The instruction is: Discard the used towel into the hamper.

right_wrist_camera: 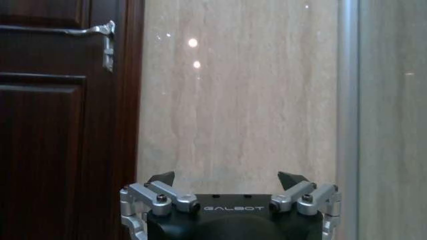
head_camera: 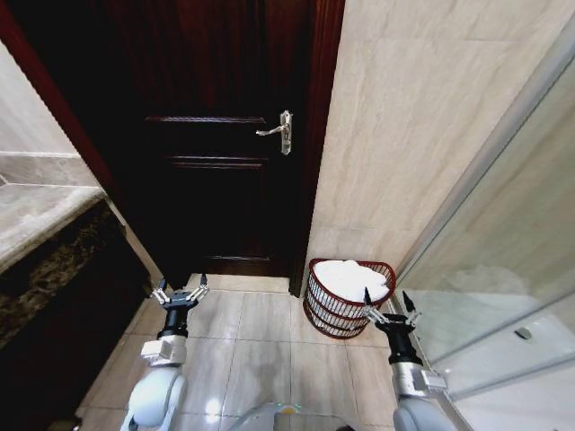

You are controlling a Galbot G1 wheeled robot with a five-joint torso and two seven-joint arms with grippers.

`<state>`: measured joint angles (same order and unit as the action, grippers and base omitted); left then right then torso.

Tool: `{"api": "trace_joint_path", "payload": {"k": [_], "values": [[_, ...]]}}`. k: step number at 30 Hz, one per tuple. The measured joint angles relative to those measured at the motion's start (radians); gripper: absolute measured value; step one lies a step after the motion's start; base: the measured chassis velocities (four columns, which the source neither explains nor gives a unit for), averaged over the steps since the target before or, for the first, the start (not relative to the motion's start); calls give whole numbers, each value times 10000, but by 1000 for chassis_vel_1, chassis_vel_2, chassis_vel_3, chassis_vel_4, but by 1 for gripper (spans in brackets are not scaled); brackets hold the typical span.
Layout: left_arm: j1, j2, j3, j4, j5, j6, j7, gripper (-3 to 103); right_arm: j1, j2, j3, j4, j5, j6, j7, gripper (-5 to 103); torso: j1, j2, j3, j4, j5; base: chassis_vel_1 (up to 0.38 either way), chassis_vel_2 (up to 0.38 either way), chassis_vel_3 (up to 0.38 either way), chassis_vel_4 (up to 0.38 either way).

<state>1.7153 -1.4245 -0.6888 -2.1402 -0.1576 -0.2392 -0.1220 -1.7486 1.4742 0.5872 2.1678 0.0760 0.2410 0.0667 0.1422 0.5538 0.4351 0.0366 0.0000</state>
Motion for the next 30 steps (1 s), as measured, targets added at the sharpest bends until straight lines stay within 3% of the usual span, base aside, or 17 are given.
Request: {"api": "trace_joint_path", "payload": {"k": [12,25,30], "values": [[160,108,-87,-106,-526,-194,322,100,77,-324,-321,301,-95,-344,634,100,0,0,0,-1,0,0,0,0,0],[353,220,-160,-565,-807,239,663,100,-61,-351,-130,414,-95,-497,738,100,7,15,12,-1,1,0,0,0,0],[397,204,-174,-685,-797,327,732,100,-17,-373,-45,444,-91,-541,738,100,88,200,112,-1,1,0,0,0,0]]}}
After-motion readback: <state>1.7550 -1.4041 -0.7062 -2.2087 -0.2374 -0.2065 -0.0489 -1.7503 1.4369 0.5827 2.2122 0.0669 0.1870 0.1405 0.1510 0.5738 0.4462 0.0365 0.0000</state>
